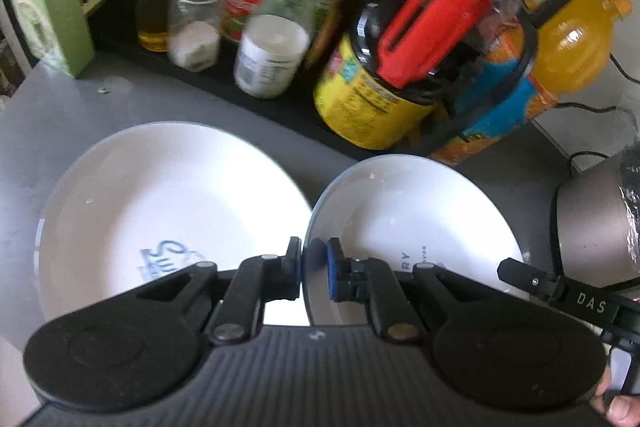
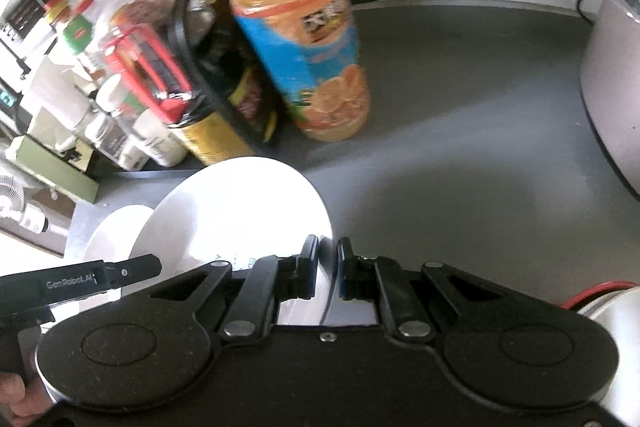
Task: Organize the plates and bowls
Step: 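Carry the 'Bakery' plate with both tools over the plate stack, then lower the 'Bakery' plate onto the 'Sweet' plate with both tools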
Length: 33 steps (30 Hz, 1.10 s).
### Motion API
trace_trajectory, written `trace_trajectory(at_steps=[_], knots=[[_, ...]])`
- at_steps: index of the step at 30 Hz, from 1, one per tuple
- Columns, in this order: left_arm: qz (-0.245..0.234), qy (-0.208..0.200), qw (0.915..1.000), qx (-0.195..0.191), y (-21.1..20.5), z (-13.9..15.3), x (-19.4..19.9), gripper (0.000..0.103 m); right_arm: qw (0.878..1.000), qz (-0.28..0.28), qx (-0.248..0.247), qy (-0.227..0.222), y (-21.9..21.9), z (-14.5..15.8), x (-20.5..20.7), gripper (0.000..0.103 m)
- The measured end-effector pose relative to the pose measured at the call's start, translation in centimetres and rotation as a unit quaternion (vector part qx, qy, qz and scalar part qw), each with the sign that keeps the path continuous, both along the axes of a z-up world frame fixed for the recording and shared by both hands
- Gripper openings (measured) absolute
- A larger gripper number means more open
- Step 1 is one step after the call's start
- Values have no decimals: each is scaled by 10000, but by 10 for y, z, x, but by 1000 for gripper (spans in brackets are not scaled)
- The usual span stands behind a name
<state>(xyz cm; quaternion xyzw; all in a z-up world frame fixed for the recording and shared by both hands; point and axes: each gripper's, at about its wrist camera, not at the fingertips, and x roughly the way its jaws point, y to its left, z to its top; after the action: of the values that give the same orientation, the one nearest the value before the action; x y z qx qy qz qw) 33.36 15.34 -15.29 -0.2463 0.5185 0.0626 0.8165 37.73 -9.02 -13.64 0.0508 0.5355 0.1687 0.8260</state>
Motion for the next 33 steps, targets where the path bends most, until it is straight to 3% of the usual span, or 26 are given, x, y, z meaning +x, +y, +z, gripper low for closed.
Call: trace_trajectory(at_steps=[23,33], knots=[[824,220,9964,33,100,-19,-53,11,9968,777,-150,149,120,-23,-27,10],[788,335,9962,142,124,-32,-58,12,9953,896,-266,254,150,-36,-33,10]])
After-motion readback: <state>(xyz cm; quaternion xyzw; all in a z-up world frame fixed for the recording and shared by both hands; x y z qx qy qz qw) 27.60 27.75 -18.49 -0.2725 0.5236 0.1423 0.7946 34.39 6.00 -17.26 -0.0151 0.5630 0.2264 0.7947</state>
